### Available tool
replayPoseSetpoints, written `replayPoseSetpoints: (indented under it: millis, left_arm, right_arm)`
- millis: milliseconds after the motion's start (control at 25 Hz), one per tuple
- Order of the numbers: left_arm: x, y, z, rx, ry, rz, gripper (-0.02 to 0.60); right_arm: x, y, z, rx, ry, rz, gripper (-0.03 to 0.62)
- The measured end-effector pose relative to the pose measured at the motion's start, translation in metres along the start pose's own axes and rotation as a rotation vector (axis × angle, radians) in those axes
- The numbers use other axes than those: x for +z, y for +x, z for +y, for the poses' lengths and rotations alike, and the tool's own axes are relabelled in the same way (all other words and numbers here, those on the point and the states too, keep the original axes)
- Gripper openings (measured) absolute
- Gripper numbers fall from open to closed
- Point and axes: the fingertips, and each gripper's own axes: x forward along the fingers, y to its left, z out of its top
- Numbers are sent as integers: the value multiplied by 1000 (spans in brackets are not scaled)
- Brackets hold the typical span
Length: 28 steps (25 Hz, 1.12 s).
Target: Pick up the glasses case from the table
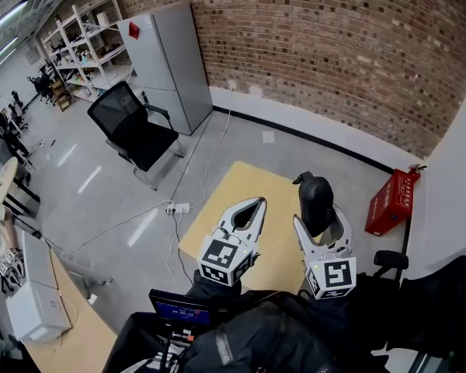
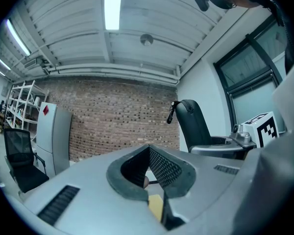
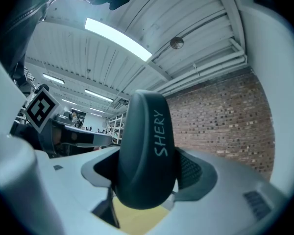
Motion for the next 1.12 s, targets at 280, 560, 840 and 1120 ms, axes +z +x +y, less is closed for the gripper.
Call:
replayPoseSetpoints:
  millis: [280,560,840,1120]
  left_arm:
    - [-3,1,1,2,-8,8,0]
    - [-3,0,1,3,-6,9,0]
    - [-2,1,-1,6,-7,11,0]
    - [-2,0,0,10,-8,16,0]
  right_arm:
    - [-2,1,0,2,-1,4,345]
    - [-2,0,2,6,-2,8,344]
    - [-1,0,0,10,-4,6,342]
    - [-1,0,0,9,-2,8,342]
